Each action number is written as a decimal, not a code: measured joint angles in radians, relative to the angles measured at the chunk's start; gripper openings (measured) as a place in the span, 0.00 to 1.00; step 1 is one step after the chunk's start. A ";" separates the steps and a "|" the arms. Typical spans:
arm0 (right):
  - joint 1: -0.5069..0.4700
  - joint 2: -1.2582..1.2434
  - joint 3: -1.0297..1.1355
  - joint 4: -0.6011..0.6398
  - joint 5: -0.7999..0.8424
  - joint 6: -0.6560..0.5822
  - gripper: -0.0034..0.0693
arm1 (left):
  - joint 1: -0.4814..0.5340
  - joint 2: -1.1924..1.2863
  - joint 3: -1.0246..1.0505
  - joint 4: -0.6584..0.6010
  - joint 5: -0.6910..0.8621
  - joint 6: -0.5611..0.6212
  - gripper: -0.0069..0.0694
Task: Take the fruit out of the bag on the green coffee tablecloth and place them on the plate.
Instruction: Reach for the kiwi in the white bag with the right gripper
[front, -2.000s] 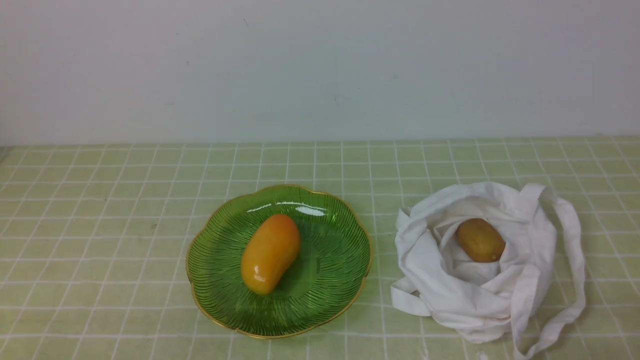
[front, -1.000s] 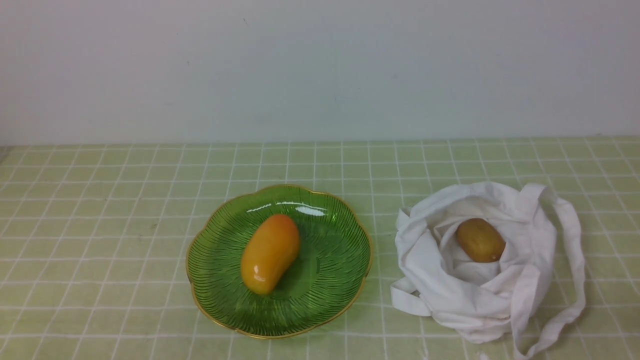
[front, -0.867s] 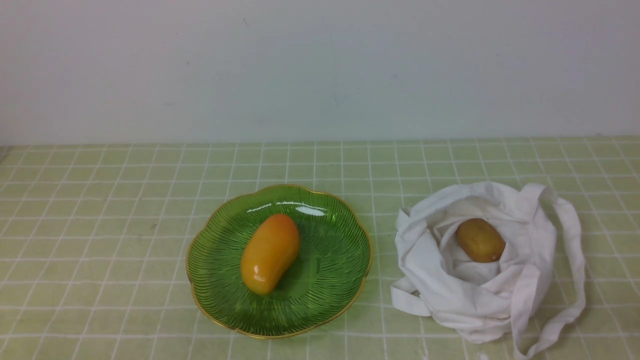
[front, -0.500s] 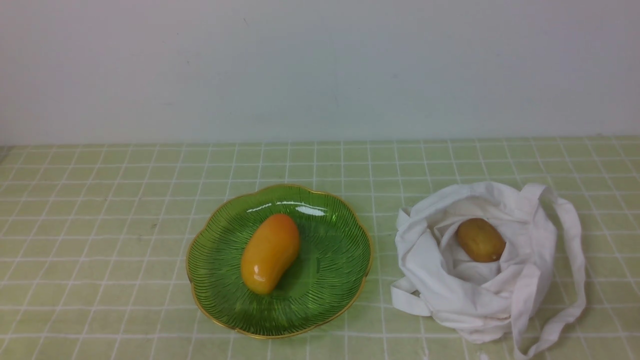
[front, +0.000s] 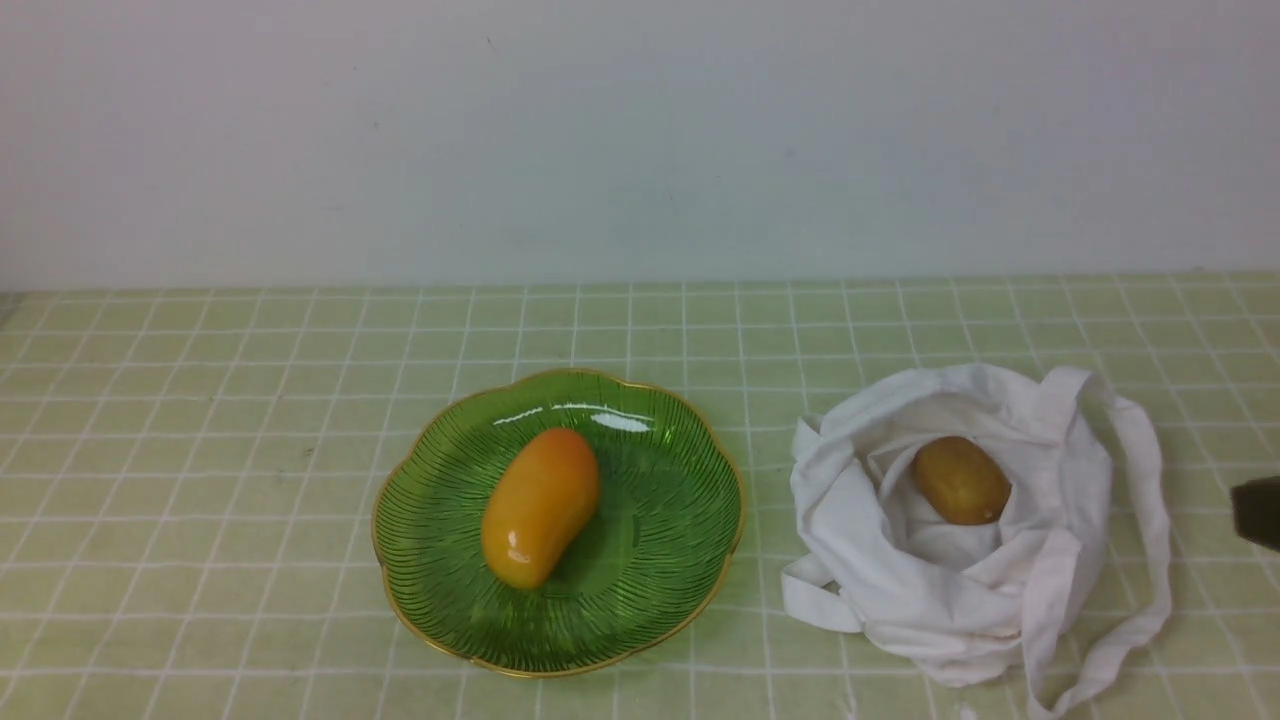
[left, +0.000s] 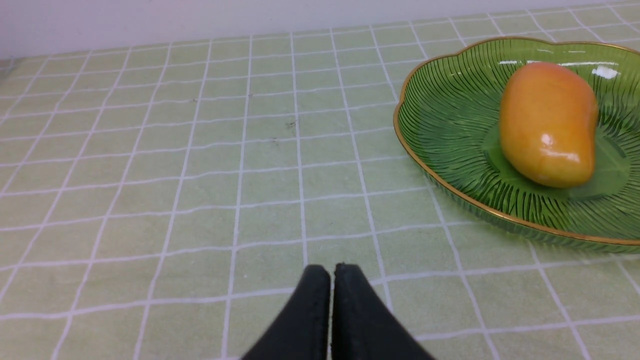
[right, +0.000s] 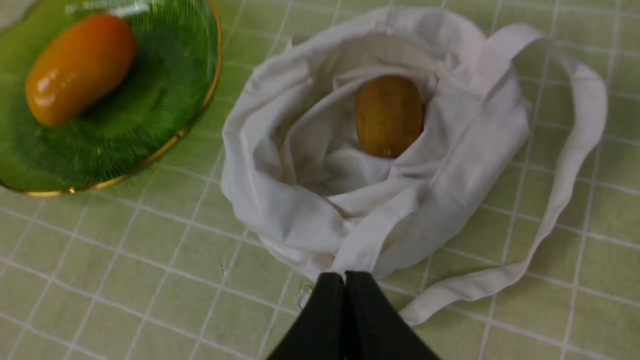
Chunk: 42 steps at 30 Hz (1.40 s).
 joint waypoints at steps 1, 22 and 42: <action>0.004 0.061 -0.018 0.001 0.001 -0.016 0.03 | 0.000 0.000 0.000 0.000 0.000 0.000 0.08; 0.222 0.691 -0.238 -0.252 -0.357 0.146 0.50 | 0.000 0.000 0.000 0.000 0.000 0.000 0.08; 0.223 0.791 -0.246 -0.259 -0.376 0.192 0.63 | 0.000 0.000 0.000 0.000 0.000 0.000 0.08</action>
